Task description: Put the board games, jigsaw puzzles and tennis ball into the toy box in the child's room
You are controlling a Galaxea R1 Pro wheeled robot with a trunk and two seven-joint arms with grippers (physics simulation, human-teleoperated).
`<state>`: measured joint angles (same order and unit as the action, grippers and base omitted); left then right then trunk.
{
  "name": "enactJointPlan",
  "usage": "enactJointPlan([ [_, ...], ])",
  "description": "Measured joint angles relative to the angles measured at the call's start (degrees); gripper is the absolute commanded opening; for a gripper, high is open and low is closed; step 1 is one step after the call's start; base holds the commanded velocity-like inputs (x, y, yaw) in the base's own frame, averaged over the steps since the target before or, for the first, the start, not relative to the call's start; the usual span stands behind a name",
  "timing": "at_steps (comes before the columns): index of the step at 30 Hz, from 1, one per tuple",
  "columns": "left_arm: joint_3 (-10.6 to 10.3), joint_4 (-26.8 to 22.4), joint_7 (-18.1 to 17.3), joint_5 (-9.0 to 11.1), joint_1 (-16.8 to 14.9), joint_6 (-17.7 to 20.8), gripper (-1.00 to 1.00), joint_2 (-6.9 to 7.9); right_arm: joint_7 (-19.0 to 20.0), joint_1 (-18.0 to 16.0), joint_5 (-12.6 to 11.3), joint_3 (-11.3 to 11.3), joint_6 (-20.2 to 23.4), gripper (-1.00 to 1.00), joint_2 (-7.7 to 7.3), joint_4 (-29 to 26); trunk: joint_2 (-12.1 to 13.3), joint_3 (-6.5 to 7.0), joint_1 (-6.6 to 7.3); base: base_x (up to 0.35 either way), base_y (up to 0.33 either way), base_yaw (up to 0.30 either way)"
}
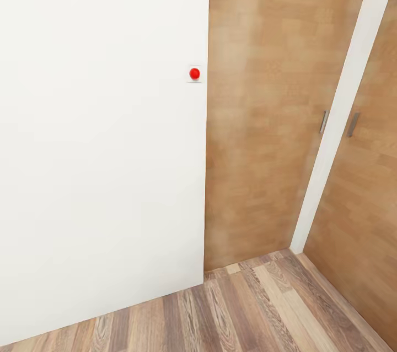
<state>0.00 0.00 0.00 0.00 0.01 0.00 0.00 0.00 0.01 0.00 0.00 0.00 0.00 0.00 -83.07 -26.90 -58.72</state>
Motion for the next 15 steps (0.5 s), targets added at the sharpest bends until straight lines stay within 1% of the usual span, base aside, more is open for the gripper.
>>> enactJointPlan([
  [1,0.00,0.00,0.00,0.00,0.00,0.00,1.00,0.00,0.00,0.00,0.00,0.00,0.00,1.00,0.00,0.00,0.01,0.00,0.00,0.000,0.000,0.000],
  [4,0.23,-0.08,-0.07,0.00,-0.09,-0.24,1.00,-0.78,-0.11,-0.05,-0.37,-0.10,0.11,1.00,0.90,0.00,0.01,0.01,0.00,0.000,0.000,0.000],
  [8,0.19,-0.08,-0.08,0.00,-0.09,-0.29,1.00,-0.81,-0.11,-0.07,-0.47,-0.17,0.16,1.00,1.03,0.00,0.01,0.01,0.00,0.000,0.000,0.000],
  [15,-0.11,-0.09,-0.08,0.00,-0.09,-1.86,1.00,-0.71,-0.08,-0.09,-0.52,-0.05,-1.82,1.00,1.56,0.00,0.01,0.02,0.00,0.000,0.000,0.000],
])
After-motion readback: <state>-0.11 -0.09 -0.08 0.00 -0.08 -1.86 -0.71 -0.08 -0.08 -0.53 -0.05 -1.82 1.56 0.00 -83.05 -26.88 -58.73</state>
